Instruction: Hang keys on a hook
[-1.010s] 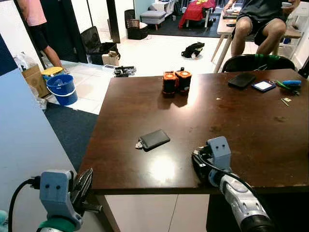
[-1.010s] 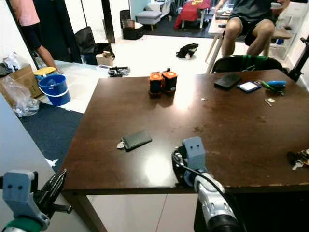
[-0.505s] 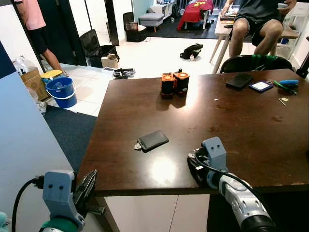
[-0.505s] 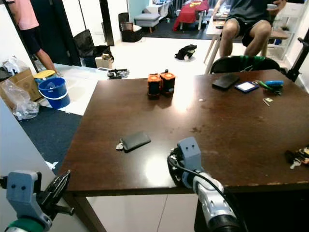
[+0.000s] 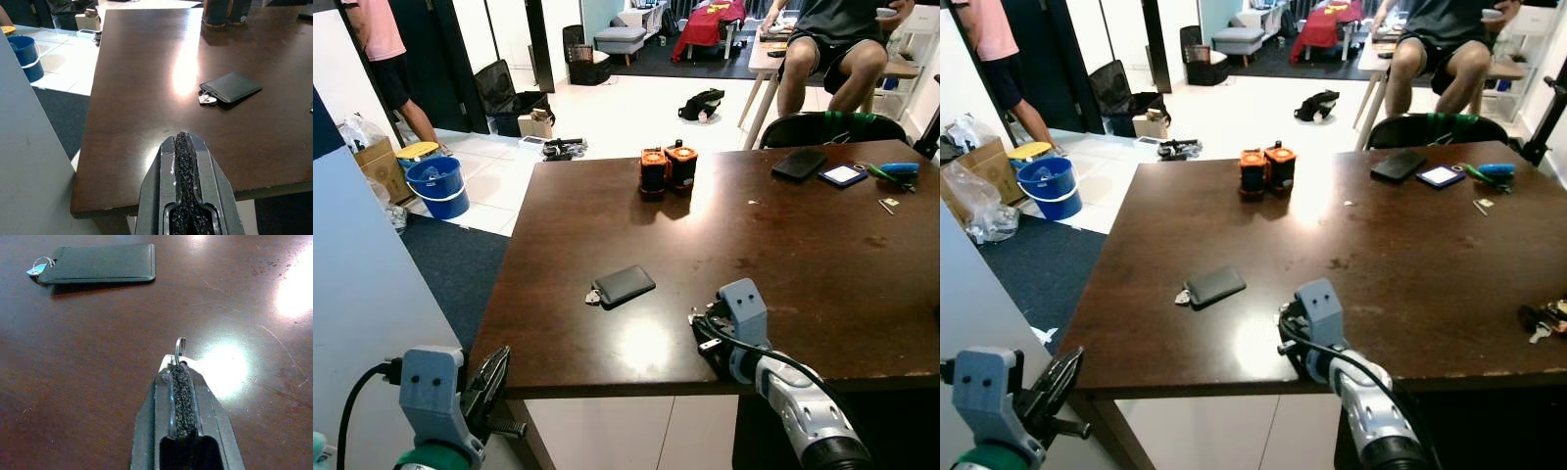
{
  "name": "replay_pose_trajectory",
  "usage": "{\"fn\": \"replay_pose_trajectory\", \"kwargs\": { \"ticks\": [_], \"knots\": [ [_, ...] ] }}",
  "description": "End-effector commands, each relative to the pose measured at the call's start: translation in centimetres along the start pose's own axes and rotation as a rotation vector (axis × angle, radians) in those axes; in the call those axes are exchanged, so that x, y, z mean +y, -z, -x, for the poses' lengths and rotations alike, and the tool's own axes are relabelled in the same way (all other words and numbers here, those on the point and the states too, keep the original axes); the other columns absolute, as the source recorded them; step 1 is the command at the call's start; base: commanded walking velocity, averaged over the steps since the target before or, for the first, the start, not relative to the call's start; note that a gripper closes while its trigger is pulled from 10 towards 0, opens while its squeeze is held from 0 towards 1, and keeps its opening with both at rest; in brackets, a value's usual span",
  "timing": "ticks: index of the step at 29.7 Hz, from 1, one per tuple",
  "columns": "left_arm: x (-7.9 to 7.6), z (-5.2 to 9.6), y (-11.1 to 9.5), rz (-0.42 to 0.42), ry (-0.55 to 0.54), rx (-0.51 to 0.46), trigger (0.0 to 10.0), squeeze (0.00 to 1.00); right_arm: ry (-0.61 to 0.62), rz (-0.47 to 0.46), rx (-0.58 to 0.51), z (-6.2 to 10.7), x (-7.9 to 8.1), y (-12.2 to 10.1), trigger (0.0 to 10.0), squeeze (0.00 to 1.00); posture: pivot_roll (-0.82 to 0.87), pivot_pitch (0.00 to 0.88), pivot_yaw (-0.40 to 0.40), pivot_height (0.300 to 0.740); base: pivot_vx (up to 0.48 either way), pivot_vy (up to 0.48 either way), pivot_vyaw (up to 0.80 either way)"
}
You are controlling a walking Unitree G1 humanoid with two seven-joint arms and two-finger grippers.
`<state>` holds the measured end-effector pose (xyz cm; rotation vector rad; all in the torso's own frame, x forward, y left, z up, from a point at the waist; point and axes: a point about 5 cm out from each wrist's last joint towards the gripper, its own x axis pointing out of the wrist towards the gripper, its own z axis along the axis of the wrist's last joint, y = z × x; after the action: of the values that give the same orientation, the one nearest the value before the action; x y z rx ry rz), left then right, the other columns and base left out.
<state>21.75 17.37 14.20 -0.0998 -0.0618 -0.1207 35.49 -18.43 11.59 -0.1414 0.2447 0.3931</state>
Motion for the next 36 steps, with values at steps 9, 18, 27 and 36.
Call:
{"fn": "replay_pose_trajectory", "kwargs": {
  "ticks": [9, 18, 27, 36],
  "knots": [
    [0.2, 0.4, 0.1, -0.007, -0.011, 0.018, 10.0, 0.0, 0.017, -0.067, 0.125, 0.4, 0.7, 3.6, 0.0, 0.0, -0.01, 0.093, 0.184, 0.74, 0.0, 0.0, 0.0],
    [0.3, 0.6, 0.1, -0.008, -0.024, 0.015, 10.0, 0.0, 0.105, -0.207, -0.124, -0.3, 0.7, -0.2, 0.0, 0.0, -0.01, 0.099, 0.179, 0.74, 0.0, 0.0, 0.0],
    [0.4, 0.6, 0.2, -0.01, -0.036, 0.013, 10.0, 0.0, 0.074, -0.251, -0.256, -0.7, 1.2, -3.3, 0.0, 0.0, -0.01, 0.099, 0.175, 0.74, 0.0, 0.0, 0.0],
    [0.6, 0.8, 0.2, -0.012, -0.036, 0.018, 10.0, 0.0, 0.03, -0.164, -0.195, -0.2, 0.8, -2.8, 9.8, 0.82, -0.01, 0.099, 0.172, 0.74, 0.0, 0.0, 0.0]
  ]
}}
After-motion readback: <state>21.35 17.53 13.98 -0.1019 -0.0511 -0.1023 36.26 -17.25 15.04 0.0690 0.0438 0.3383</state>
